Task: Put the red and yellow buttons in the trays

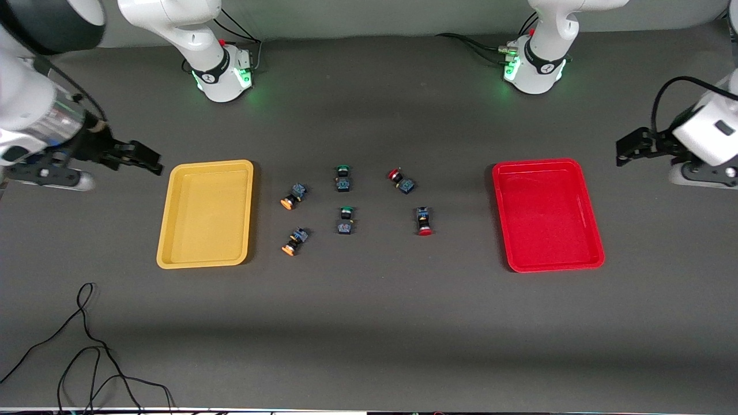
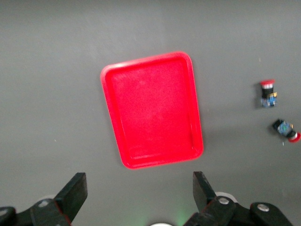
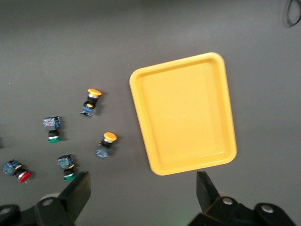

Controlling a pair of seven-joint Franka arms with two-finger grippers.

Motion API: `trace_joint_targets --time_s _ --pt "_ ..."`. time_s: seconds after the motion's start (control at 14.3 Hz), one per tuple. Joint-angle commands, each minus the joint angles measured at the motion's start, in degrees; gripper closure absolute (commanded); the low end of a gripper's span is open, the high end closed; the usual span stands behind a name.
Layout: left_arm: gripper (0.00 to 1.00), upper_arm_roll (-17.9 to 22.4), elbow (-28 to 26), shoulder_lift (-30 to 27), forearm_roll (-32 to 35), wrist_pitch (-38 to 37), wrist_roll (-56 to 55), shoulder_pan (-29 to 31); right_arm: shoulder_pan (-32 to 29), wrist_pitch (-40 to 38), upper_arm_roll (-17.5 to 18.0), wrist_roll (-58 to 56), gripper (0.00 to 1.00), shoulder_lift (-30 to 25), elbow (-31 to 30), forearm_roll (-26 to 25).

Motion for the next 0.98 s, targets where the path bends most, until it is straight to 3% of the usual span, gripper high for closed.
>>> trace_joint_targets --time_s 0.0,0.35,0.56,0.91 --pt "0.0 -2.3 -7.8 -4.0 0.0 1.4 -3.1 -2.0 0.5 3.0 5.0 9.5 0.0 3.1 -0.9 0.8" --pt "0.0 -7.7 -9.3 -3.2 -3.6 3.8 -21.1 -2.3 0.5 20.3 12.7 20.8 0.0 3.5 -15.4 0.8" --pt "0.0 -12.3 -11.1 -2.9 -5.0 6.8 -33.1 -3.3 0.5 31.7 15.6 26.0 0.0 6.8 -23.9 0.7" --pt "0.0 -13.9 -11.6 1.4 -5.8 15.5 -61.8 -13.4 2.6 41.0 17.0 30.5 0.0 16.6 -26.9 -0.3"
